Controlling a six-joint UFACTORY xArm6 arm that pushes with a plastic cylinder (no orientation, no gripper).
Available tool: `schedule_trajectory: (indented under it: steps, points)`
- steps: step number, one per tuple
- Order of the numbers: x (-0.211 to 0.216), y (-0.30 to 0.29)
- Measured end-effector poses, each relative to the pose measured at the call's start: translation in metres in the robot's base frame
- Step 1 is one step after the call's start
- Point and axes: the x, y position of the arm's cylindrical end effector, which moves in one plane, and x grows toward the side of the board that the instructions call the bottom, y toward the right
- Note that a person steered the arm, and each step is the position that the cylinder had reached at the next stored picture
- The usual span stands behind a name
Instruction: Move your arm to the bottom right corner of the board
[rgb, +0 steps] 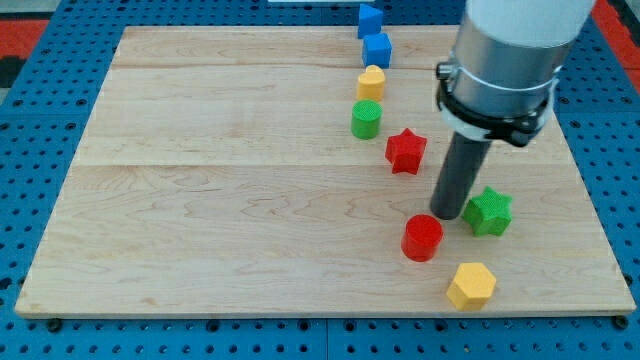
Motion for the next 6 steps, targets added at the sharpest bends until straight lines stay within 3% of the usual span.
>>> schedule_trajectory:
  steps: [2, 3, 4, 5, 6]
  points:
    - [-0.003, 0.010]
    - [-0.043, 0.046]
    - [-0.054, 0.150]
    - [-0.024, 0.230]
    - [0.045, 0.222]
